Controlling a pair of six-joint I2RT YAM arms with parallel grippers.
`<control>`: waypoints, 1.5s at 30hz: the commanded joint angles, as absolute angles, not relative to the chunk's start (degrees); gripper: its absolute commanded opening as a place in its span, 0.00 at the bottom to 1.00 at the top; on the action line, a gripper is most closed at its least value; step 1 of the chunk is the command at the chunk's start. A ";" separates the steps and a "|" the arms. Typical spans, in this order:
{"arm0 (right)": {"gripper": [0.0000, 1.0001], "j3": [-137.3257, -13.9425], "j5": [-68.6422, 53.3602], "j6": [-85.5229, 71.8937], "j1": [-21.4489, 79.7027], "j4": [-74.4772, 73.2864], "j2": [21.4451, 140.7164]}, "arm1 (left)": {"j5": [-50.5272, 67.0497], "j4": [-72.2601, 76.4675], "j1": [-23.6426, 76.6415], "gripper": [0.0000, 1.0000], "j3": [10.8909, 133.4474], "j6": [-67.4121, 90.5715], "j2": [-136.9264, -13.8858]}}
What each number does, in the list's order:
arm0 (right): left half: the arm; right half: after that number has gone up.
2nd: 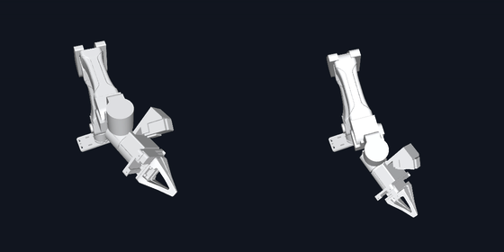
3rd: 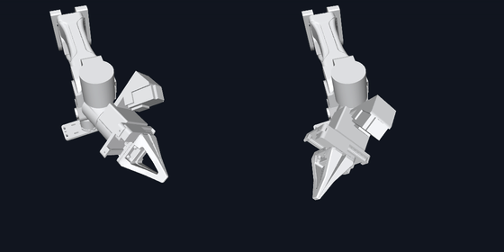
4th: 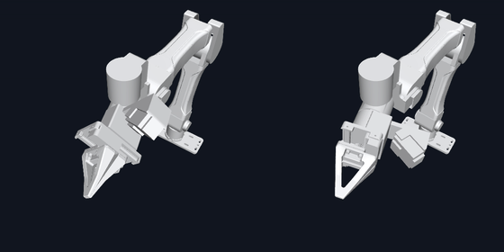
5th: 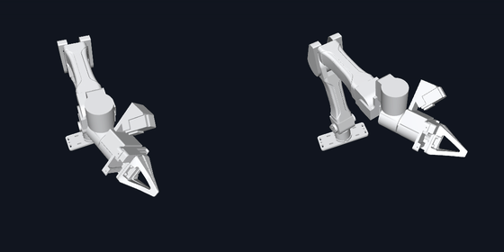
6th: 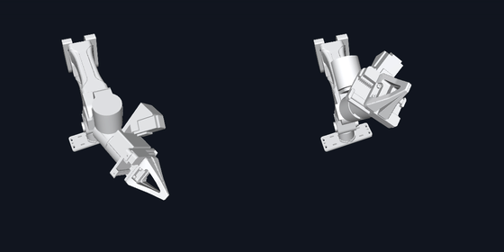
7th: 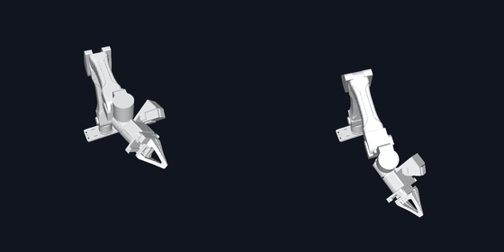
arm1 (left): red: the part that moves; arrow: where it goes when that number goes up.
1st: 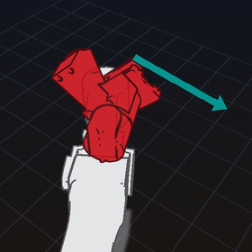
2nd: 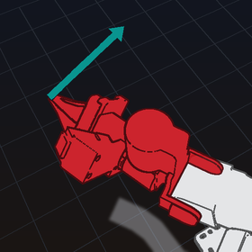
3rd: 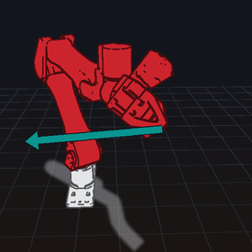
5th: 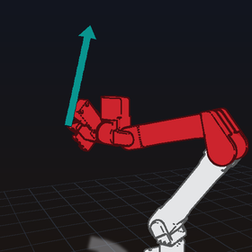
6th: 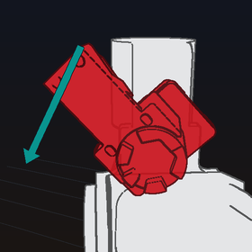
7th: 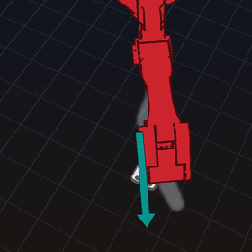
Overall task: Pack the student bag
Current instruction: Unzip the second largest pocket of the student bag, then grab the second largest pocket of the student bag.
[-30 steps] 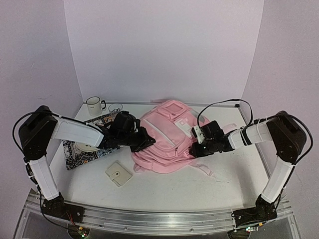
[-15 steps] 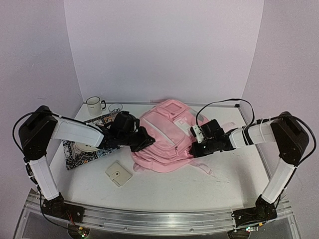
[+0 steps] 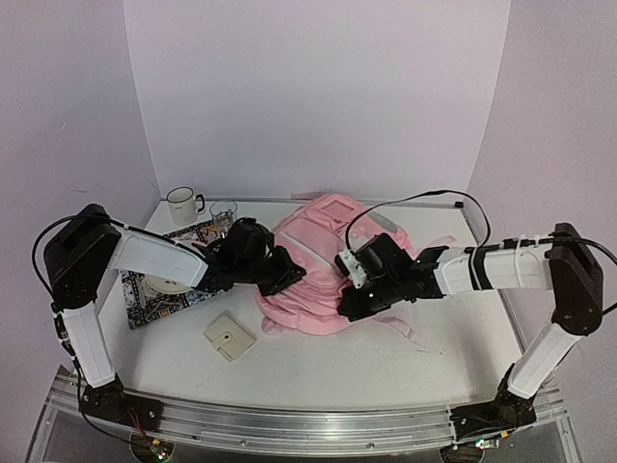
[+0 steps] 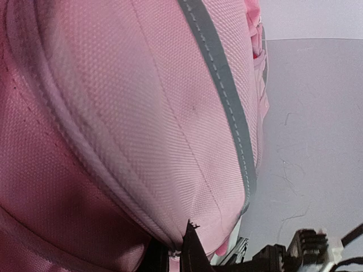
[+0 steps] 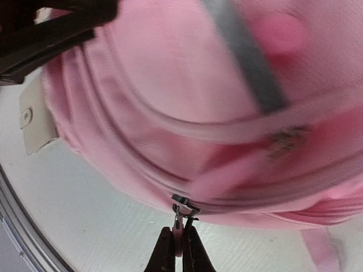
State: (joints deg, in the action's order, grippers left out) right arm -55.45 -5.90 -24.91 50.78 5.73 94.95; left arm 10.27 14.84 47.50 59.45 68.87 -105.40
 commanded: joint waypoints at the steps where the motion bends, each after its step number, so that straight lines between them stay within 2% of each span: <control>1: 0.00 -64.71 -6.46 -28.39 57.11 5.01 98.71 | 8.24 24.99 49.57 0.00 63.19 73.27 -107.62; 8: 0.01 -70.01 -1.89 -30.49 57.81 8.06 101.89 | 6.30 26.71 51.59 0.00 62.26 72.36 -106.72; 11: 0.06 -70.17 -0.38 -29.77 57.79 8.09 101.58 | 3.87 26.62 51.60 0.06 59.65 69.80 -104.02; 15: 0.14 -68.93 -0.02 -28.72 57.83 7.75 100.04 | 0.83 26.52 51.50 0.32 55.55 64.38 -99.39; 18: 0.21 -67.34 1.38 -28.32 57.76 6.79 98.37 | -2.44 25.64 51.50 0.61 52.34 60.88 -95.92; 19: 0.22 -66.95 1.82 -28.20 57.79 6.35 97.74 | -2.84 25.02 51.45 0.64 51.79 59.94 -94.71; 29: 0.34 -60.72 9.55 -26.03 56.33 2.24 89.83 | -4.11 15.45 53.18 0.67 48.22 49.16 -86.83; 34: 0.41 -56.87 12.70 -25.85 53.20 1.68 86.91 | -14.20 1.05 60.34 0.69 56.01 46.75 -89.73; 39: 0.49 -54.17 14.39 -26.45 50.94 1.67 85.03 | -20.25 -7.25 64.56 0.70 62.31 46.55 -95.25; 45: 0.70 -50.99 17.55 -27.89 48.19 1.69 83.51 | -27.74 -14.60 68.77 0.68 71.07 43.96 -101.76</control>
